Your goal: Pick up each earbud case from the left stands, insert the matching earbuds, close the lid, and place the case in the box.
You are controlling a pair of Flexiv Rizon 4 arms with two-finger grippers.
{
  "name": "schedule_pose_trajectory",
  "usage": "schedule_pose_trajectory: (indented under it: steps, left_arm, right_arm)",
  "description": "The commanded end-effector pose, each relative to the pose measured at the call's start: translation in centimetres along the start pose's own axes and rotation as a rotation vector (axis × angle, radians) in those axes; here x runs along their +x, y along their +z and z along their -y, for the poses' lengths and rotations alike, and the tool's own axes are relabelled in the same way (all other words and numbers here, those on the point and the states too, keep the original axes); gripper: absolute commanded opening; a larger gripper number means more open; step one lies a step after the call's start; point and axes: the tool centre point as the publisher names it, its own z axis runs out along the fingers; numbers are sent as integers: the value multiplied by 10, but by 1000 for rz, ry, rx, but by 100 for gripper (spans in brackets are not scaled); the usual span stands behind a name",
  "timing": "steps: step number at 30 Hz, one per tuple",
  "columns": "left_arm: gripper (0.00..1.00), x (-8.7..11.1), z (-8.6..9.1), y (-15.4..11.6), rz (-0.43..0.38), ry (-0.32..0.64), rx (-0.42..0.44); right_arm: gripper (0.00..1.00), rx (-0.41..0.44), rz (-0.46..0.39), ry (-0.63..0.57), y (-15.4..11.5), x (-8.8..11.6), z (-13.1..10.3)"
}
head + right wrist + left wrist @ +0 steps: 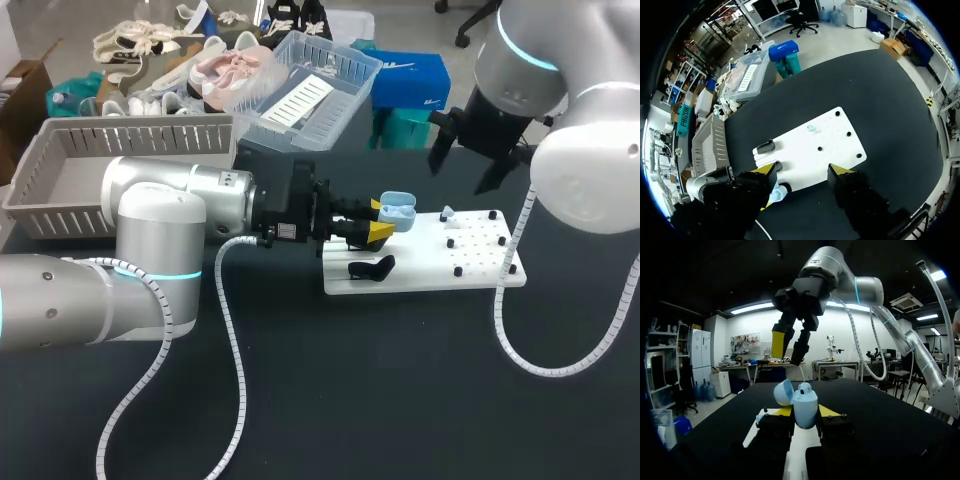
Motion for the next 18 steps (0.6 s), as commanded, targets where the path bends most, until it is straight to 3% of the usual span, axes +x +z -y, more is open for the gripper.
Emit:
schedule_pose_trajectory:
  steps: [1, 12, 16, 18]
  left_arm:
    - [0, 0, 1, 0, 1, 1, -2]
    - [0, 0, 1, 0, 1, 1, -2]
    - [0, 0, 1, 0, 1, 1, -2]
    - [0, 0, 1, 0, 1, 1, -2]
  right_arm:
    - [65, -15, 32, 12, 11, -1, 8]
    - [64, 26, -2, -38, 50, -6, 9]
    - [56, 41, -14, -52, 67, -10, 11]
    - [48, 47, -23, -70, 75, -11, 11]
